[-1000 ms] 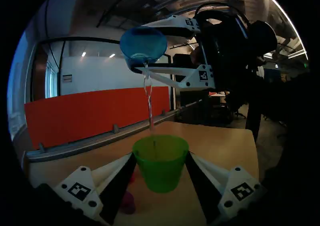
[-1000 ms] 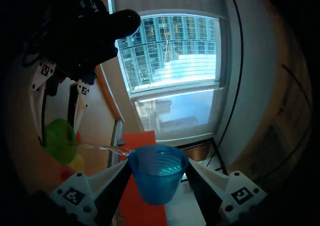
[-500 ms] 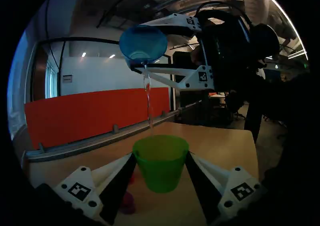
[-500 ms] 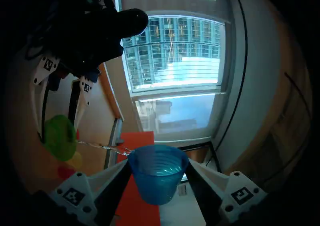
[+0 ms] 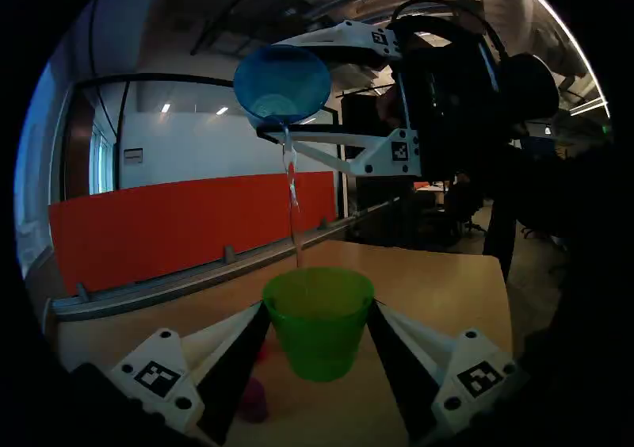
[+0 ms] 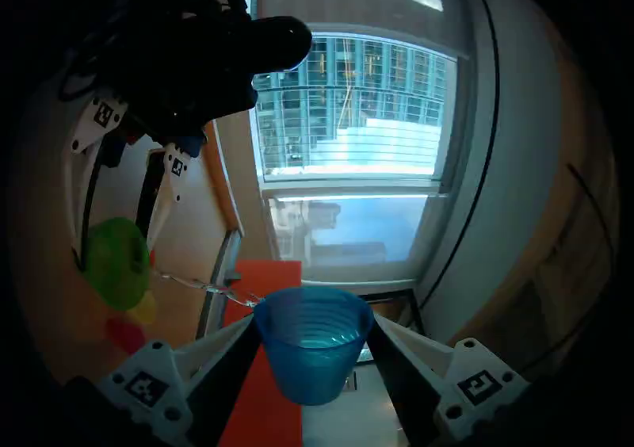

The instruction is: Pour water

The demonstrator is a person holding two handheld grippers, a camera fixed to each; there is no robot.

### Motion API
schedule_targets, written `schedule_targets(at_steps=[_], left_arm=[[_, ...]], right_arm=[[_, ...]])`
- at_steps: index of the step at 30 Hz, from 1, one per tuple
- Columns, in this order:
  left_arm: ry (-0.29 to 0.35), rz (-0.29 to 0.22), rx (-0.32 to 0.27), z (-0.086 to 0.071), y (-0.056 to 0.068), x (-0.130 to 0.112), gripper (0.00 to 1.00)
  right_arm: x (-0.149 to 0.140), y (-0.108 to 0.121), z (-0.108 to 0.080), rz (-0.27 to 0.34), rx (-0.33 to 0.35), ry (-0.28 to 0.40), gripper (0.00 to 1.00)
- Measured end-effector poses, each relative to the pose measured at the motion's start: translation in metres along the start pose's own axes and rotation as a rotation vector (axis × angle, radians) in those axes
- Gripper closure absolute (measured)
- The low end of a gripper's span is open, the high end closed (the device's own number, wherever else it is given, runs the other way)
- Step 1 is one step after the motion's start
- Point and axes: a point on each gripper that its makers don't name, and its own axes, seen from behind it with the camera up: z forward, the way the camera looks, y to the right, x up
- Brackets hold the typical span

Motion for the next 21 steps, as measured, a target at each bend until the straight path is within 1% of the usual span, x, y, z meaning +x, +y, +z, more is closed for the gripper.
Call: schedule_targets(at_steps=[14, 21], left_arm=[[0.003, -0.006, 0.000, 0.0005, 0.0006, -0.0017, 0.15], [0.004, -0.008, 0.000, 0.0013, 0.0008, -0.0010, 0.15]], right_arm=[[0.0042, -0.0005, 0.0006, -0.102, -0.005, -0.002, 0.09], [0.0059, -0.0019, -0.0005, -0.136, -0.004, -0.003, 0.09]])
